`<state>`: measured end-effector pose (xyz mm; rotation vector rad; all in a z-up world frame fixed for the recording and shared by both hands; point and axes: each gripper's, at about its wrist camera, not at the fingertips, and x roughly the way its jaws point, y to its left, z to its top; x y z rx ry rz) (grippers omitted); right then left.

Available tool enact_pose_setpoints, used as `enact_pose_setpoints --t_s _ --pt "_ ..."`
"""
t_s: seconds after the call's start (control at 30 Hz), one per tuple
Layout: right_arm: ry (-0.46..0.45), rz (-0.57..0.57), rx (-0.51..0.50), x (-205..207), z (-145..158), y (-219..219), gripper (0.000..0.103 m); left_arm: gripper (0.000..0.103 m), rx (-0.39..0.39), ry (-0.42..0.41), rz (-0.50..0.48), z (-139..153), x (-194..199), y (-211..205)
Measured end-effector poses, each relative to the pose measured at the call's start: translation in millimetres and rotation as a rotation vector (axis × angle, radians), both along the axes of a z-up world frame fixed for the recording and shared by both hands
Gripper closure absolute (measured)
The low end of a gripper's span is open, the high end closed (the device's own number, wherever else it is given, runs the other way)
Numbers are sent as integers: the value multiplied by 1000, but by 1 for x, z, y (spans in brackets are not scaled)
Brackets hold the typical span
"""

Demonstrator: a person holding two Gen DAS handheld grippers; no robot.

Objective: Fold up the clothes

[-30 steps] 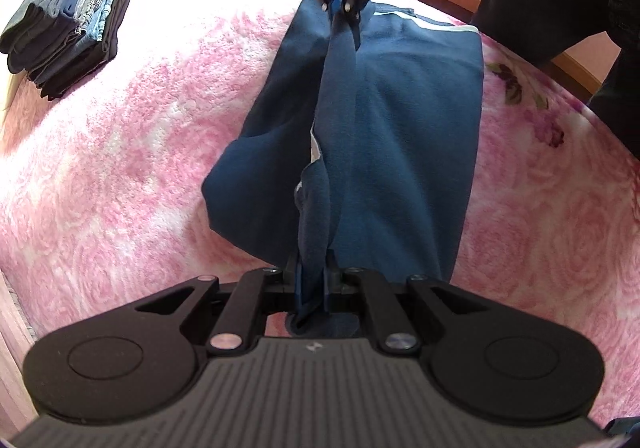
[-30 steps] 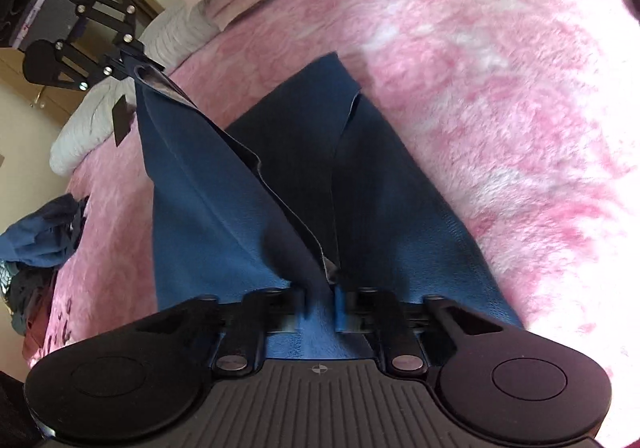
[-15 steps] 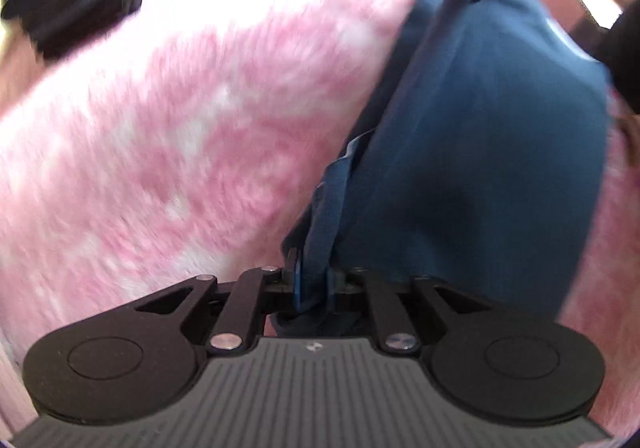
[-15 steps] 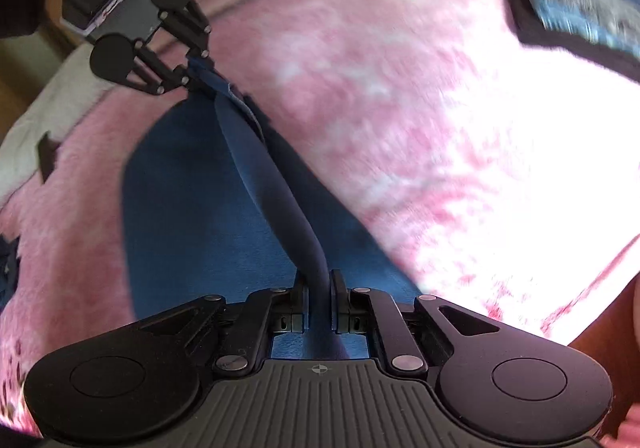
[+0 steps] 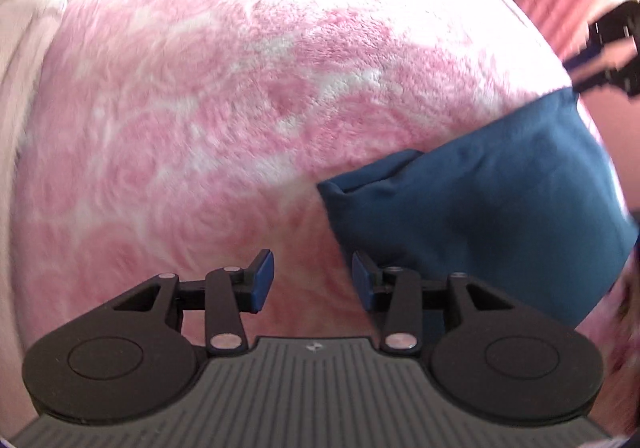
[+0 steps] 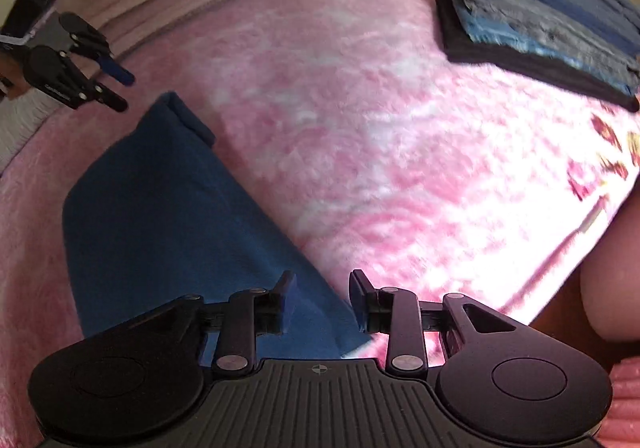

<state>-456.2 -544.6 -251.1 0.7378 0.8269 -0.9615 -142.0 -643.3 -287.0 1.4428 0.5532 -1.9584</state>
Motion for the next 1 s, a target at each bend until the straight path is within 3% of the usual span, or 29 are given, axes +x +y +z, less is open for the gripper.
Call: enact_pose_setpoints --t_s 0.17,0.2,0.23,0.27,0.37,0.43,0.57,0.7,0.8,0.87,0.9,0.93,1.0 --pt "-62 66 39 37 -11 0 70 66 74 142 172 -31 -2 -8" --pt "-66 69 50 40 -15 1 70 70 71 172 197 -36 -2 -11" --pt "-69 72 60 42 -18 2 70 83 60 189 221 -40 -1 -14" --pt "-73 74 71 45 -22 2 70 86 50 204 247 -43 0 -17" --pt "-50 81 102 44 -30 6 70 86 65 204 309 -58 -2 -28" --pt "-39 80 116 42 -32 7 70 84 64 200 298 -58 -2 -27" --pt "-39 102 84 41 -23 -2 70 74 53 221 317 -40 13 -16" --pt "-70 131 53 53 -17 -21 70 71 93 291 351 -21 37 3" --pt "-98 176 28 68 -18 -37 69 64 137 338 371 -26 46 13" --pt "-102 218 1 80 -21 -48 61 63 174 368 380 -37 46 15" --pt "-101 238 -15 86 -22 -55 45 63 190 382 382 -42 45 15" --pt "-110 264 -24 92 -24 -64 35 66 197 395 376 -47 43 16" --pt "-129 318 -43 102 -29 -81 35 80 185 401 339 -48 38 21"
